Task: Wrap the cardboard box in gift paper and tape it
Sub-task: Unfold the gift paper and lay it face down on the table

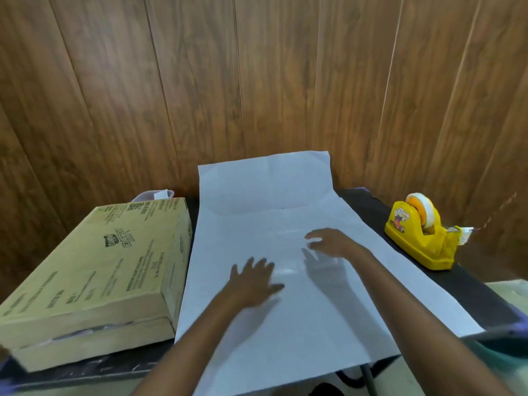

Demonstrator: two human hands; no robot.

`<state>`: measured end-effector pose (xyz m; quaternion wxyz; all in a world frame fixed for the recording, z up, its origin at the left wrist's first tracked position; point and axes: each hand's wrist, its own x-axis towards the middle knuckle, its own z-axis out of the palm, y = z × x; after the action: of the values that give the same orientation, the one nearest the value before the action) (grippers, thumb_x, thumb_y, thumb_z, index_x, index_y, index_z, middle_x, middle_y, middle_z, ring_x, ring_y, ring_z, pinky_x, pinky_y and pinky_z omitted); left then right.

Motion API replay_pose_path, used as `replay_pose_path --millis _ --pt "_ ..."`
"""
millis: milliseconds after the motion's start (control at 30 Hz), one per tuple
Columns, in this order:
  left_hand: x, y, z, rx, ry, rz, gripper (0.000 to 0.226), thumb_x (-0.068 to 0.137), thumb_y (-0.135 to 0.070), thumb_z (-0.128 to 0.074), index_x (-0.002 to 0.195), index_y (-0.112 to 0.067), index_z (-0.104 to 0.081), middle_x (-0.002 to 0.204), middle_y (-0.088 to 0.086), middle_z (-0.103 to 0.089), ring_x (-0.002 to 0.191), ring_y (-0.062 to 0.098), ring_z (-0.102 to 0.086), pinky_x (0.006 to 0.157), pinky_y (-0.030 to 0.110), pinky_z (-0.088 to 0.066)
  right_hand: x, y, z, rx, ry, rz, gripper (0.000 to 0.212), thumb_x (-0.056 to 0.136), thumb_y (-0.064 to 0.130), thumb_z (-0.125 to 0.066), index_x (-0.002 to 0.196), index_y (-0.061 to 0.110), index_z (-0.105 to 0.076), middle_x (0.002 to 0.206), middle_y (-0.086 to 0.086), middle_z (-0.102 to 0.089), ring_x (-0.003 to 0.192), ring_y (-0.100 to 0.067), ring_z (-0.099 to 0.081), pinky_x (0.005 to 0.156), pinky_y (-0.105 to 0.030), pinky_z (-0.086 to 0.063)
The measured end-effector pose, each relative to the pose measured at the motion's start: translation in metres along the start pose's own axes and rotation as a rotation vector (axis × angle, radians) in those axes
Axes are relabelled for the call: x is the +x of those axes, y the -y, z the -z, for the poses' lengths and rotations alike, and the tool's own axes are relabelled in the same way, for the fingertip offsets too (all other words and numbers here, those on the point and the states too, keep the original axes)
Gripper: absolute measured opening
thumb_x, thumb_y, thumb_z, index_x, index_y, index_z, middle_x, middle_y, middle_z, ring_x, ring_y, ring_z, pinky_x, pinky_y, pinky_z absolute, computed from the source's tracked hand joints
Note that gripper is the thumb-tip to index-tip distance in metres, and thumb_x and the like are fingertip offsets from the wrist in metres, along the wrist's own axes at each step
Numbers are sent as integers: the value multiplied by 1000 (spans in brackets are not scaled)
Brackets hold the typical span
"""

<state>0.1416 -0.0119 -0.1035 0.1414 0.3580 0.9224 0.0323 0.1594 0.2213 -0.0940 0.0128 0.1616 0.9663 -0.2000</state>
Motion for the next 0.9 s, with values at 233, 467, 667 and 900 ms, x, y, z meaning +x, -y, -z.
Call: replay_pose_path --millis 233,467,667,900 --pt "9 26 -30 -22 28 88 69 95 -59 -23 150 -25 0 158 -3 12 145 23 13 114 51 7 -70 -5 -40 -213 134 -43 52 97 50 -33 147 35 -23 159 2 -7 146 -27 -5 113 -50 -12" --pt "-8 26 -12 -13 -69 69 65 96 -56 -23 150 -26 -5 159 1 -2 146 23 -2 115 49 0 -75 -15 -26 -169 -31 -103 48 95 54 -37 137 33 -43 150 0 -33 138 -29 -25 108 -44 -25" --pt "-13 26 -48 8 16 150 69 94 -61 -13 148 -26 12 155 -1 22 143 22 21 113 50 12 -79 -25 -44 -164 57 -45 53 97 53 -32 147 42 -20 160 6 -2 147 -20 1 114 -50 -3" --pt "-20 27 -51 -12 21 211 70 93 -63 -15 148 -29 12 155 -2 23 142 21 23 113 52 12 -76 -24 -45 -153 94 6 54 96 54 -34 147 41 -20 160 7 -1 147 -21 3 114 -52 -1"
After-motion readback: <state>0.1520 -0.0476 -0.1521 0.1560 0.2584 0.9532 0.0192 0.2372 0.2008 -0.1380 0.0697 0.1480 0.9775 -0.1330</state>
